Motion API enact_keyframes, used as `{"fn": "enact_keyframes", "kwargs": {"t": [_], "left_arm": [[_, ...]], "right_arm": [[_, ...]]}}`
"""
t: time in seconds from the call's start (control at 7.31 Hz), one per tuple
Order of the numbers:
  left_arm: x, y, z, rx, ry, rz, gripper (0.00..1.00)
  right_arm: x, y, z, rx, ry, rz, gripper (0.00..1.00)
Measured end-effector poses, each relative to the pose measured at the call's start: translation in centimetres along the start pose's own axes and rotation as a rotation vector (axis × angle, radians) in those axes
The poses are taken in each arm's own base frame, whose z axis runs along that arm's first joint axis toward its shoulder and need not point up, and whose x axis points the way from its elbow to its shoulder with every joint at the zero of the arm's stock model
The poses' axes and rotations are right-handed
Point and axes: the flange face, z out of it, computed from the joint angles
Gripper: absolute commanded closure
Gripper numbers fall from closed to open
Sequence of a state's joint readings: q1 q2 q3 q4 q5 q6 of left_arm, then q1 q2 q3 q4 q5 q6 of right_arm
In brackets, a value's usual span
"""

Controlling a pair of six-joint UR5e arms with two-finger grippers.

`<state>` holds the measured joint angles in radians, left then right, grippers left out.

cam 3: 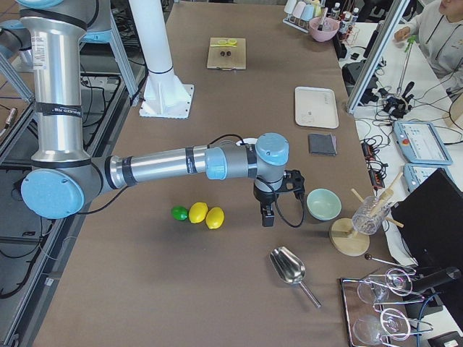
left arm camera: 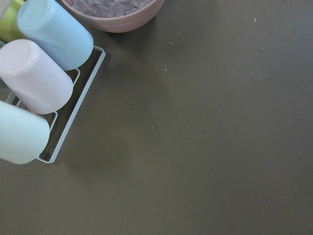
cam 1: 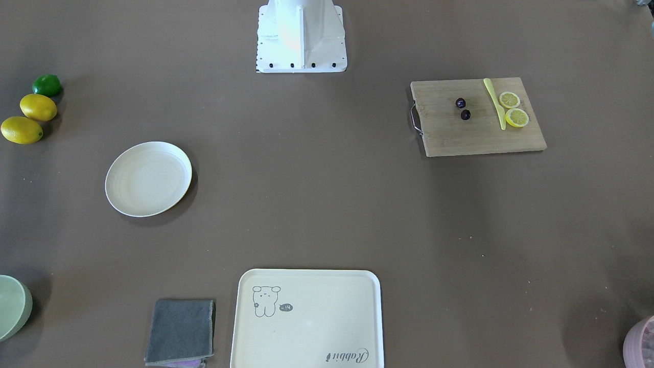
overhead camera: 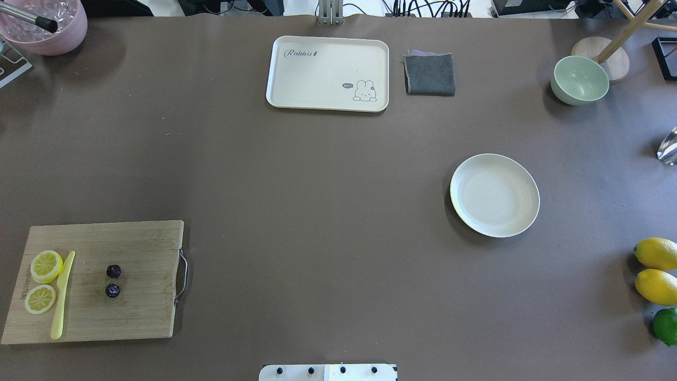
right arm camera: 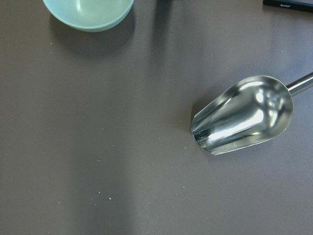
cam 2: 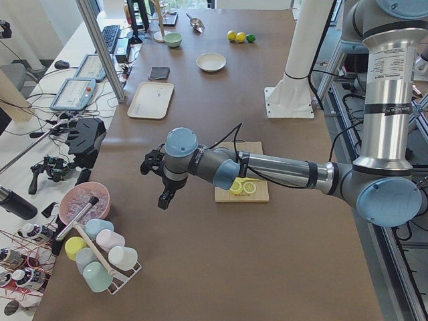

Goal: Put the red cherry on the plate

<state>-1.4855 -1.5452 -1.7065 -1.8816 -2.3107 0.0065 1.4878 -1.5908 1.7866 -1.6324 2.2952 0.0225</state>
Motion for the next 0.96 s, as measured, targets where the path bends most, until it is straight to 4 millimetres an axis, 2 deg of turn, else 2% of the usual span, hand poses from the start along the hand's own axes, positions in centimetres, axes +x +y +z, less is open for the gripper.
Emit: {"fn": "enact_keyframes", "kwargs": {"t": [0.14,0.68,0.82,0.96], "left_arm": [[-0.5,0.3,0.7,-0.012,0.002,-0.006,0.02],[-1.6,2.1,0.9,-0.037,-0.087,-0.038,0.03],[-1.5,2.2,1.0,-0.044,-0.087,-0.041,0.08],[-1.2,2.4,1.0,-0.047,-0.070,-0.045,0.03]], "right_arm": [[-0.4,0.1,-0.2,0.004,-0.005,-0.008,0.00],[-2.9,-0.5,0.8,-0.015,-0.020,-0.053,0.00],[-3.6,-0.6,1.0,-0.019,-0.025,-0.068,0.01],[-4.5,-0.7,1.0,-0.021,-0.041,-0.081,0.01]]}}
